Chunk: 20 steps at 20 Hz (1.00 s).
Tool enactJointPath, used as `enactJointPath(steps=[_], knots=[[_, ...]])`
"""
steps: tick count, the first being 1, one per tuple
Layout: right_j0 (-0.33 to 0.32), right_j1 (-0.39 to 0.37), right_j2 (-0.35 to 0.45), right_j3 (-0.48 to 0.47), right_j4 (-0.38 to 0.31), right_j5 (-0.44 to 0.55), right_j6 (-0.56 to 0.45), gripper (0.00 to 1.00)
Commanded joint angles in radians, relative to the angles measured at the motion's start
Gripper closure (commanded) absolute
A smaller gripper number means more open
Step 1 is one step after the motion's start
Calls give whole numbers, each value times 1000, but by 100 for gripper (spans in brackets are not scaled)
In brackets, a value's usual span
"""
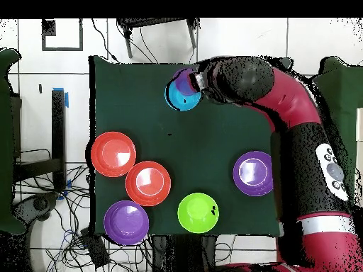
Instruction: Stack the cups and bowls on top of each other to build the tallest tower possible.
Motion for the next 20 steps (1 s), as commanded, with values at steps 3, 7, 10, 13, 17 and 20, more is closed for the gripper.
enactJointPath(steps=[3, 7, 10, 13, 17, 20], knots=[[13, 33, 16, 94, -8, -49, 130, 100], [13, 31, 15, 98, -9, -50, 131, 100], [12, 29, 15, 101, -9, -53, 131, 100], [10, 28, 18, 109, -7, -60, 132, 100], [8, 29, 22, 113, -5, -67, 130, 100], [8, 29, 25, 115, -5, -71, 128, 100]])
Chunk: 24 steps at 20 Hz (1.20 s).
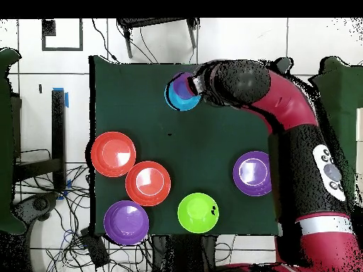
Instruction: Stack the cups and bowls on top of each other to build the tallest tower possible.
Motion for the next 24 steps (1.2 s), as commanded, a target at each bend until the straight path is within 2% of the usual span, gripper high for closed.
enactJointPath(steps=[1, 24], knots=[[9, 29, 24, 91, -5, -61, 130, 100], [18, 35, 21, 92, -1, -85, 142, 100]])
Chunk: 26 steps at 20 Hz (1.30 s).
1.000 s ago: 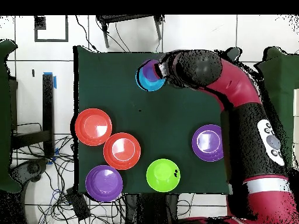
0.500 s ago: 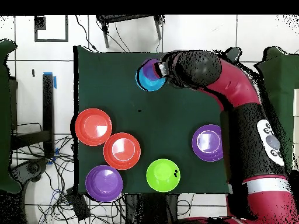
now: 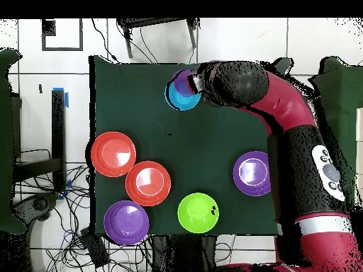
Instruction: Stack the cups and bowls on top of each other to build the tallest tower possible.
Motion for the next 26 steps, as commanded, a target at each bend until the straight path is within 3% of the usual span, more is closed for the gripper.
enactJointPath(steps=[1, 26], knots=[[19, 35, 20, 85, -1, -39, 144, 100], [21, 27, 20, 111, -1, -68, 152, 100]])
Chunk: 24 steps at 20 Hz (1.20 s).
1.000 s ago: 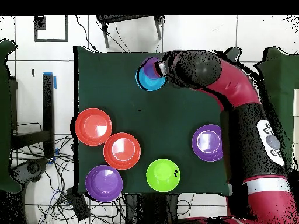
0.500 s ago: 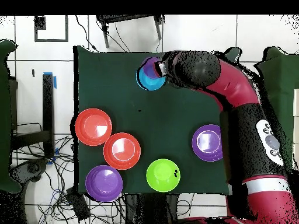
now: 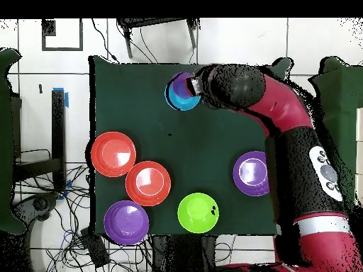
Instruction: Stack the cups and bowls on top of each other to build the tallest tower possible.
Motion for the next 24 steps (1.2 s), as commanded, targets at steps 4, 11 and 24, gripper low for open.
enactJointPath(steps=[4, 11, 24], knots=[[19, 20, 22, 102, -1, -61, 155, 100], [15, 14, 25, 117, 0, -73, 154, 100], [16, 23, 26, 106, -2, -73, 145, 100]])
